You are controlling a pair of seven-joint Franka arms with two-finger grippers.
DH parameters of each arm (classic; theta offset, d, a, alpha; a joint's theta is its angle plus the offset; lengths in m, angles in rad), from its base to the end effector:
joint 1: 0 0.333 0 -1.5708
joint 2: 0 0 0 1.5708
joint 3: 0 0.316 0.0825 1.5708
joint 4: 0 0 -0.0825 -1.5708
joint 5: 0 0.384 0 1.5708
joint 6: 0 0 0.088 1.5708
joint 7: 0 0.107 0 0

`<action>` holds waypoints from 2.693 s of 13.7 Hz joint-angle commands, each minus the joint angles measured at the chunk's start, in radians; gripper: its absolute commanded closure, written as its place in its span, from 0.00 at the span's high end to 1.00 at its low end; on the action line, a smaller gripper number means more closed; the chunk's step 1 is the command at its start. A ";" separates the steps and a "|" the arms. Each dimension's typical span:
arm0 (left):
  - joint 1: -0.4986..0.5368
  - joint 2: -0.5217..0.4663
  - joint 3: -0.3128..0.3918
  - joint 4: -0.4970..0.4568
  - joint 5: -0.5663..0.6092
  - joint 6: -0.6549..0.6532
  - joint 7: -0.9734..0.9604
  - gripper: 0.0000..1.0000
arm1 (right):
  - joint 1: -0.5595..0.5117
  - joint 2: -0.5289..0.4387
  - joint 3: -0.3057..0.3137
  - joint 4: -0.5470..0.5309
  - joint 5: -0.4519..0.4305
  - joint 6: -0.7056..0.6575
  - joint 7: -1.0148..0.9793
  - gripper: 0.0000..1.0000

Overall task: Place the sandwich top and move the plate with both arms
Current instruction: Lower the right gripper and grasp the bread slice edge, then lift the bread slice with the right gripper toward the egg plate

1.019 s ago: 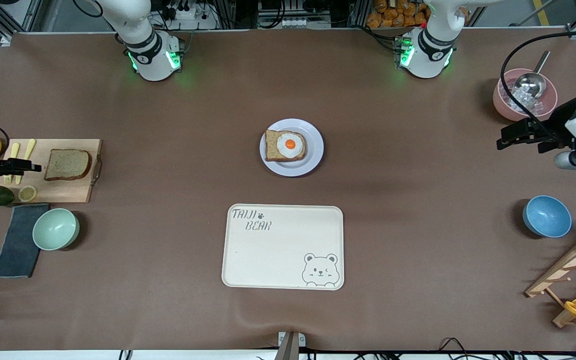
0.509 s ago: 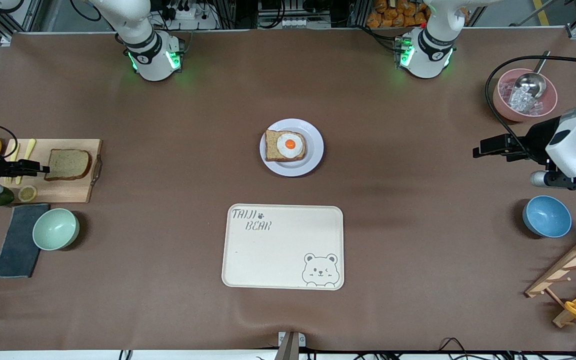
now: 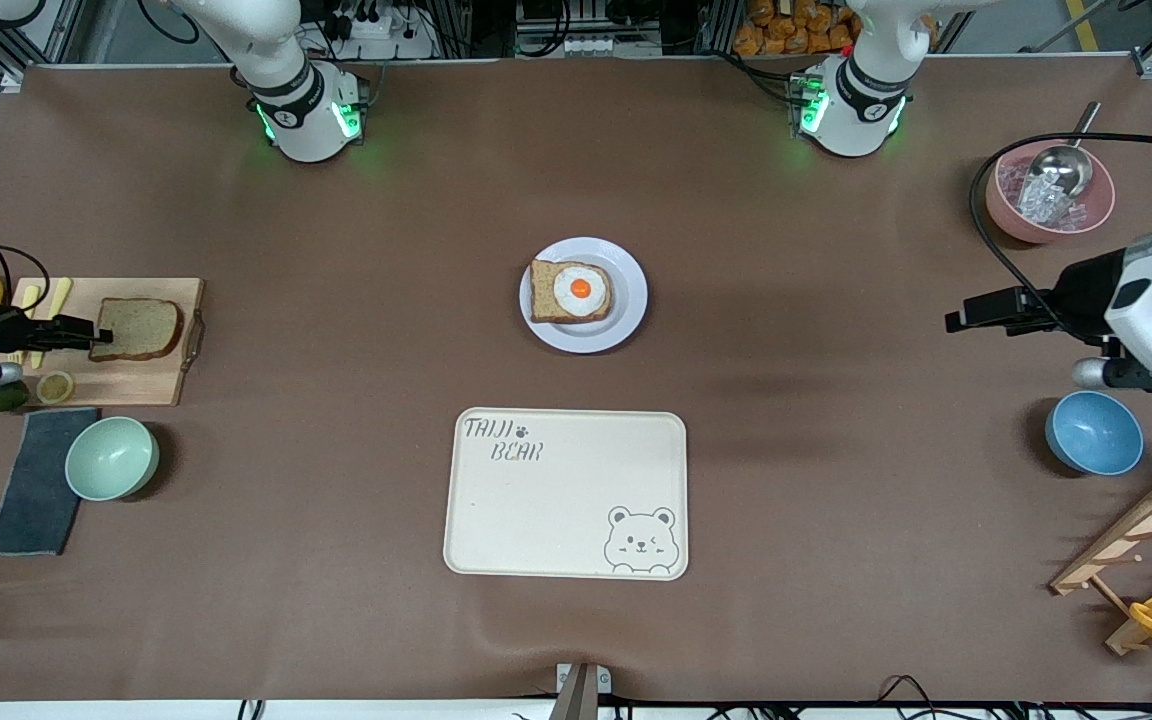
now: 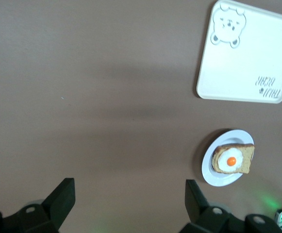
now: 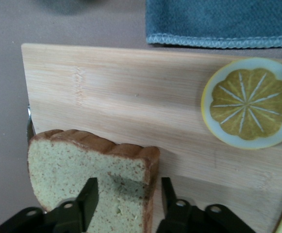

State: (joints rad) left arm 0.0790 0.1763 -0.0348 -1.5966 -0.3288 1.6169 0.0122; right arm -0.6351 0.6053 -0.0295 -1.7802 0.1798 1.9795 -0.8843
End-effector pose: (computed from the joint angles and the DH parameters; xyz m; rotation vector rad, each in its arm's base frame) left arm 0.6016 -0.0052 0.5197 2.7956 0.1024 -0.2053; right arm 0.4880 -0.3669 0.1907 -2.7480 -0.1595 0.2758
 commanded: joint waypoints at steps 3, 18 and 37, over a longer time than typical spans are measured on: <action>0.082 -0.020 -0.002 -0.016 -0.004 0.081 0.012 1.00 | -0.037 0.004 0.020 -0.016 0.020 0.034 -0.071 0.06; 0.147 0.015 -0.007 -0.014 -0.039 0.135 0.006 1.00 | 0.130 -0.018 0.030 0.065 0.231 -0.312 0.102 0.00; -0.037 0.212 -0.028 0.027 -0.248 0.327 -0.100 1.00 | 0.854 -0.203 0.031 -0.149 0.687 -0.118 0.648 0.00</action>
State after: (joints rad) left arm 0.0708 0.3722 -0.0641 -1.5938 -0.5584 1.9386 -0.0500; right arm 0.1630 0.4510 0.0148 -1.8431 0.8021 1.7993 -0.2462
